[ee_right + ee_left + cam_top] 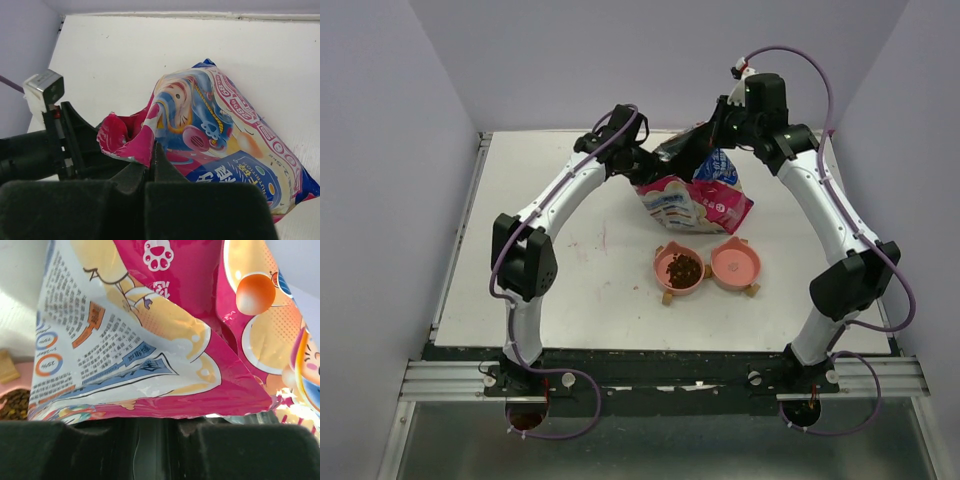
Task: Serve the pet food
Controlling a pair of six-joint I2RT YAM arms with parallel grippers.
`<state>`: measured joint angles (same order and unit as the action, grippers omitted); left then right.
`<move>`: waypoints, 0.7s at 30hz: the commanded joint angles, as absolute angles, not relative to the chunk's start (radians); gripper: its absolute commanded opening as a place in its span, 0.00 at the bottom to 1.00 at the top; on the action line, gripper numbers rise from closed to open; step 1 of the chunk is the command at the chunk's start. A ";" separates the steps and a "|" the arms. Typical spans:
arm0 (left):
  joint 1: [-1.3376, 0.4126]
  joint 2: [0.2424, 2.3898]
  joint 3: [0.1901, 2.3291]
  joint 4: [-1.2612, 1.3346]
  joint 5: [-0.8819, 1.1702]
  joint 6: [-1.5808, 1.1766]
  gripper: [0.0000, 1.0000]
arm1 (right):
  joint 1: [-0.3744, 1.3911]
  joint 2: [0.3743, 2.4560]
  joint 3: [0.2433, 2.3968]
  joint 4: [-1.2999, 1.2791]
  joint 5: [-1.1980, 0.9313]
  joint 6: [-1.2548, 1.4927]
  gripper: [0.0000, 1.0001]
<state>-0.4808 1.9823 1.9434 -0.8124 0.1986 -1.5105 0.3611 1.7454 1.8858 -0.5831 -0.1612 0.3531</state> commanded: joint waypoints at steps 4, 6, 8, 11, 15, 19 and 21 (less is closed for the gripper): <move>-0.475 2.132 1.868 -0.487 0.118 -1.606 0.00 | 0.370 1.698 1.974 -0.425 -0.180 0.449 0.00; -0.491 2.167 1.850 -0.324 0.169 -1.606 0.00 | 0.370 1.697 1.968 -0.434 -0.176 0.451 0.00; -0.505 2.203 1.859 -0.229 0.210 -1.591 0.00 | 0.368 1.694 1.962 -0.442 -0.167 0.449 0.00; -0.505 2.197 1.665 0.166 0.288 -1.669 0.00 | 0.357 1.681 1.937 -0.437 -0.164 0.462 0.00; -0.483 2.207 1.525 0.683 0.362 -1.789 0.00 | 0.315 1.667 1.893 -0.410 -0.181 0.483 0.00; -0.456 2.166 1.477 0.866 0.426 -1.813 0.00 | 0.275 1.667 1.870 -0.402 -0.186 0.474 0.00; -0.443 2.140 1.453 0.931 0.460 -1.835 0.00 | 0.261 1.670 1.867 -0.400 -0.181 0.474 0.00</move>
